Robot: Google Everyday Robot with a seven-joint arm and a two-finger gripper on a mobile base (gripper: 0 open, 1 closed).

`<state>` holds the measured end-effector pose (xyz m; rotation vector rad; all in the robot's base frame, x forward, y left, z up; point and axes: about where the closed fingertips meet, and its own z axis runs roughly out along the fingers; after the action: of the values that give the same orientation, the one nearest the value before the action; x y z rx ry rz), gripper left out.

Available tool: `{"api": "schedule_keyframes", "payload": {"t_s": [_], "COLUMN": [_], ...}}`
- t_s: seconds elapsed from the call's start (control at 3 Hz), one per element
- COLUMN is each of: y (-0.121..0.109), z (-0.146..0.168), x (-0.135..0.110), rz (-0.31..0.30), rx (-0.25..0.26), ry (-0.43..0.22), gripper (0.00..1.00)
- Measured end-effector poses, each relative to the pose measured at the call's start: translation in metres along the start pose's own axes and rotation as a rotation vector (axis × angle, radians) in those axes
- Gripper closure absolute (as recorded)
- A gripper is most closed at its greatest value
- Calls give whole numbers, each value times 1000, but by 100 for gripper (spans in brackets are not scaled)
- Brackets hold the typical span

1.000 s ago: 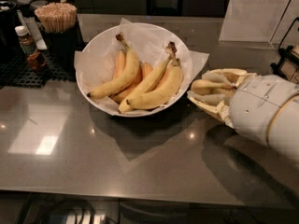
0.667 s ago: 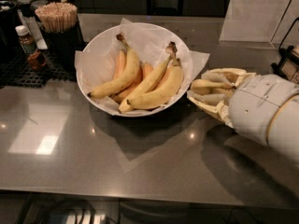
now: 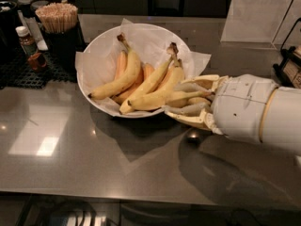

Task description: Pick banana from white bowl

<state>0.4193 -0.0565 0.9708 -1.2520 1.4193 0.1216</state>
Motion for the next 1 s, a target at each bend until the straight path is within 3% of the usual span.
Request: {"api": "schedule_keyframes", "payload": {"t_s": [0.33,0.67,1.0], "y": [37,83,93], "z": [16,38,46], "x": [-21,-49,-54], "rz": [-75,-236,-284], "rx": [-232,-457,-494], "ry": [-128,-231,-238], "gripper": [100,100,100]}}
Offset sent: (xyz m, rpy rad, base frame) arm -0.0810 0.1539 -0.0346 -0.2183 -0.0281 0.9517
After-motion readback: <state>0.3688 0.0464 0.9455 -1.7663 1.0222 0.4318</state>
